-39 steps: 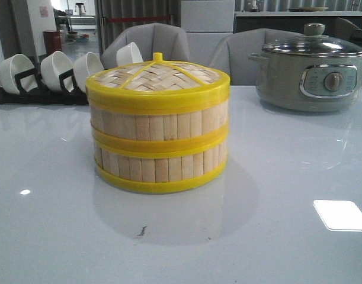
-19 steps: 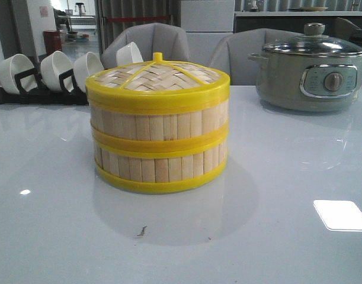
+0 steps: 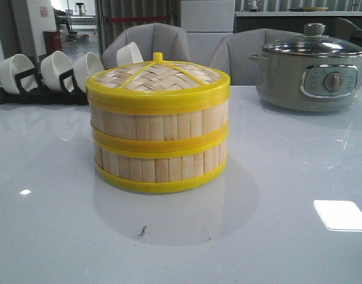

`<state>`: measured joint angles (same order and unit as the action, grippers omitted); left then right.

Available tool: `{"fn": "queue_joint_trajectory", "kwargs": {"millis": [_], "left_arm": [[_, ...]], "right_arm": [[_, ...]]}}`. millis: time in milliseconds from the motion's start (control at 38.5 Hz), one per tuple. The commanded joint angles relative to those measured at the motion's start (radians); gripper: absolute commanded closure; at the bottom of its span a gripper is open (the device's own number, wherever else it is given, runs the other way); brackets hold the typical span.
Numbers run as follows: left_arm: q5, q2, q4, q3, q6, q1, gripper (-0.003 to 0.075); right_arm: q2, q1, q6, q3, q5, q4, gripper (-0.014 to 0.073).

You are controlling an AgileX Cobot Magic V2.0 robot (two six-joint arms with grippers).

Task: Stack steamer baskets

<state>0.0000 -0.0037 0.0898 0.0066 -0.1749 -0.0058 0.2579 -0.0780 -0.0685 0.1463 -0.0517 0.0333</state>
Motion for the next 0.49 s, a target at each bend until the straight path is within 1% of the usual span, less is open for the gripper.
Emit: {"fn": "queue_joint_trajectory", "kwargs": {"millis": [0, 130, 156, 234, 467], "left_arm": [[-0.075, -0.016, -0.001, 0.0, -0.002, 0.002, 0.0625], [-0.075, -0.016, -0.001, 0.0, -0.002, 0.002, 0.0625], [-0.075, -0.016, -0.001, 0.0, -0.002, 0.002, 0.0625], [-0.075, -0.016, -0.001, 0.0, -0.002, 0.002, 0.0625], [-0.075, -0.014, -0.001, 0.0, -0.002, 0.002, 0.0625]], "right_arm": [[-0.059, -0.007, -0.005, -0.053, -0.09, -0.014, 0.0539], [-0.185, -0.006, -0.021, -0.165, -0.094, -0.04, 0.0539], [-0.217, -0.006, -0.026, -0.161, -0.041, -0.04, 0.0539], [-0.291, -0.006, -0.026, -0.161, 0.021, -0.04, 0.0539], [-0.29, -0.006, -0.026, -0.161, 0.07, -0.04, 0.0539]]}}
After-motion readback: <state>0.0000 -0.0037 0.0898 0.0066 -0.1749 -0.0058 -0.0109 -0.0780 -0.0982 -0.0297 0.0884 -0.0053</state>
